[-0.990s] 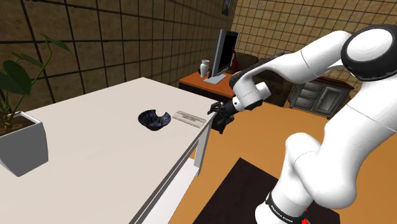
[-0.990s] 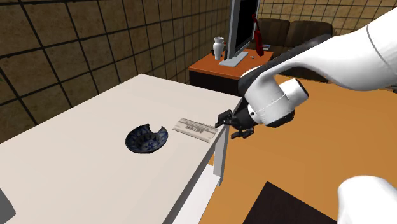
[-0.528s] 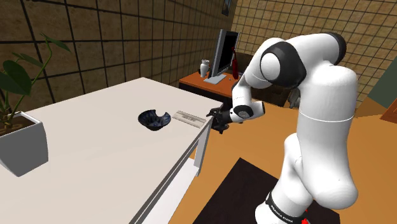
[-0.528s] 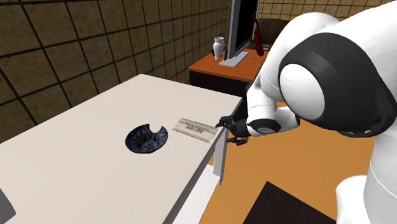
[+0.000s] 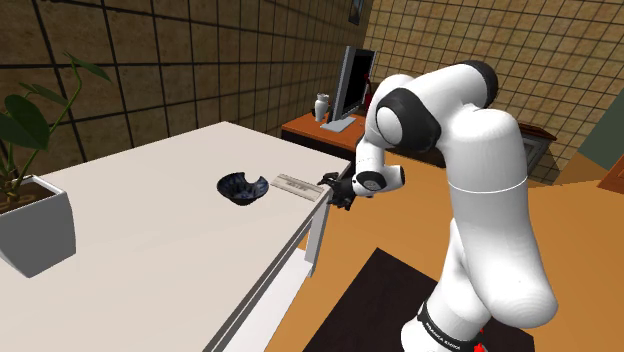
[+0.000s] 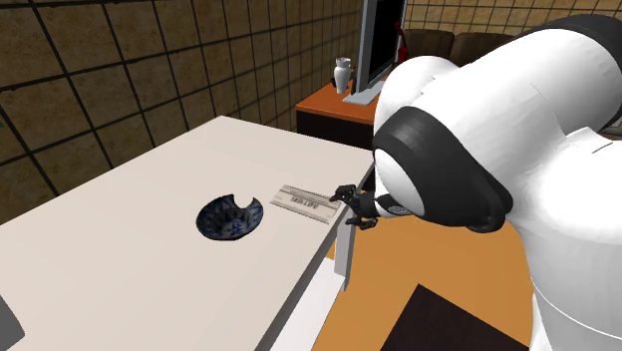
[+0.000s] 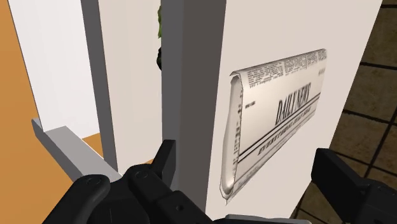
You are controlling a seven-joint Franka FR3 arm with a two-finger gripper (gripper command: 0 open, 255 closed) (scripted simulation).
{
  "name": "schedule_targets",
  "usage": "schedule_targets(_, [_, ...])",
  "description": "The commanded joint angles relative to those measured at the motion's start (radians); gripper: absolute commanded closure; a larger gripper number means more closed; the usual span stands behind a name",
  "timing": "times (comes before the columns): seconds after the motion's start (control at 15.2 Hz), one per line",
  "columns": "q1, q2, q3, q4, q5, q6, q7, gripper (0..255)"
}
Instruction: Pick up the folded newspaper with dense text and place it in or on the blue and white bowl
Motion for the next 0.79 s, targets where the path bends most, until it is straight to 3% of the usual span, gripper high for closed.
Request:
schedule_targets(0.0, [-0.005,0.012,0.009,0.009,0.008,-0.003,0.003,0])
schedule_targets(0.4, [-0.005,0.012,0.009,0.008,0.008,-0.003,0.003,0])
schedule_targets(0.46, [-0.005,0.012,0.009,0.008,0.008,-0.003,0.003,255])
schedule_targets(0.73, [-0.008,0.021,0.015,0.014,0.015,-0.005,0.004,255])
